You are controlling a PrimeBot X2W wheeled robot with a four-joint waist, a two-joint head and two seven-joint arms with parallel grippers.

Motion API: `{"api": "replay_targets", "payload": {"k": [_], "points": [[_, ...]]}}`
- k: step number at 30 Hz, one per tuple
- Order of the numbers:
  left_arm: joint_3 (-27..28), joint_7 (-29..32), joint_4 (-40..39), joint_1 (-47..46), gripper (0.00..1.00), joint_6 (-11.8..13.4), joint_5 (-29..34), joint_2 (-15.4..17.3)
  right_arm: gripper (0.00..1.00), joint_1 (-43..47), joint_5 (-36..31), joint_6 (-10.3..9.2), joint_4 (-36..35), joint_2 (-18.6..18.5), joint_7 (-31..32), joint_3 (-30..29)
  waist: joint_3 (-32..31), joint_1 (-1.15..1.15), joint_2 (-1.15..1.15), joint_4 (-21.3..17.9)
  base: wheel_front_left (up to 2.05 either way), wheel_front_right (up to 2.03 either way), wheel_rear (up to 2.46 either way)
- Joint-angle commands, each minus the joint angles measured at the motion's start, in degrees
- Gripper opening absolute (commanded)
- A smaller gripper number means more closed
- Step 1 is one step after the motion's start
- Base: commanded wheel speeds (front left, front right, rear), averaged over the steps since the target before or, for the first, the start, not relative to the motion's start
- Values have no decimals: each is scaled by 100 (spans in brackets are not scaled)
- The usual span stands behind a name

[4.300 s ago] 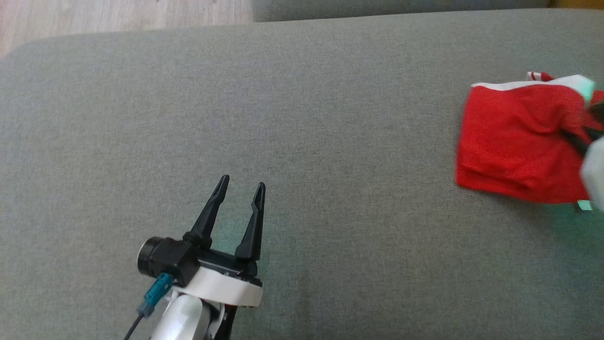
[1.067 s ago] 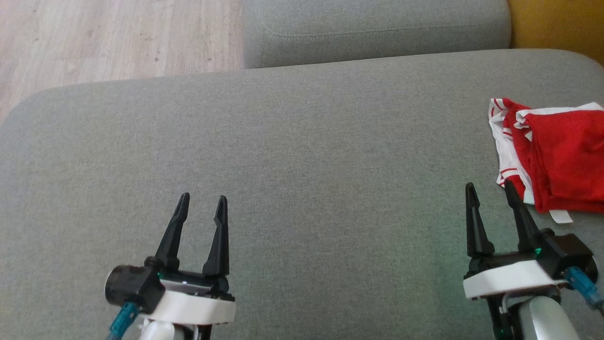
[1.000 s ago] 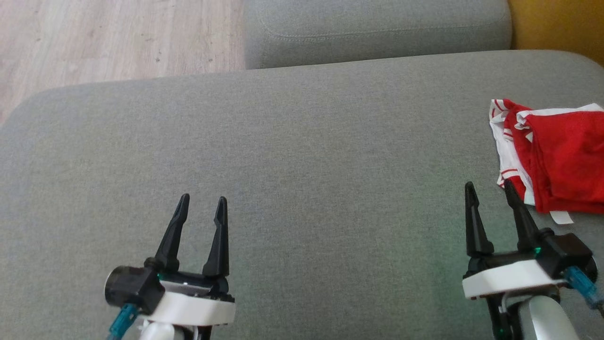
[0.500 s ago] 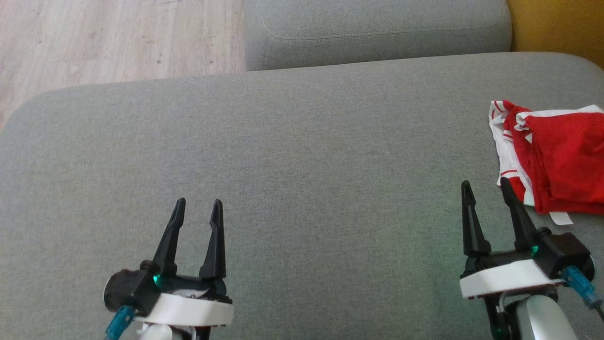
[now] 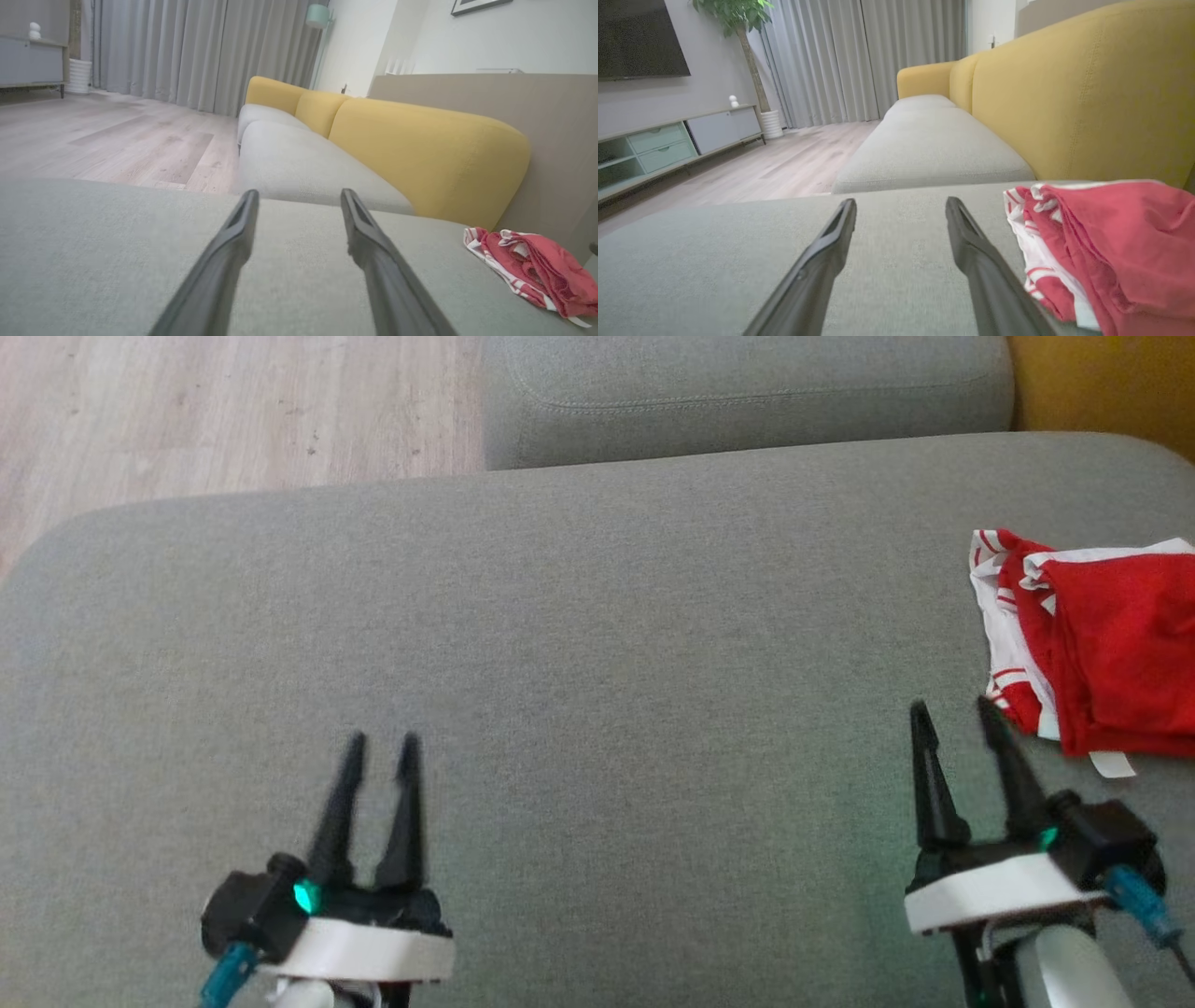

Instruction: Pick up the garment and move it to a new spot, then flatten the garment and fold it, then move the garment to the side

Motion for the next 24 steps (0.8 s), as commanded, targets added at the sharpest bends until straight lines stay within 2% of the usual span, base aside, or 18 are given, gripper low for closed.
{"api": "replay_targets", "payload": {"k": [1,5,24], "points": [[-3,1,111,28,0,0,-8,0,0,17,7,0,104,1,6,3,0,0,0,0,0,0,0],[-2,6,383,165,0,0,-33,1,0,129,35,0,375,6,14,4,0,0,0,-1,0,0,0],[192,260,436,59,0,-26,-1223,64,0,40,1393,-1,355,-62,260,-35,-44,0,0,-8,0,0,0]]}}
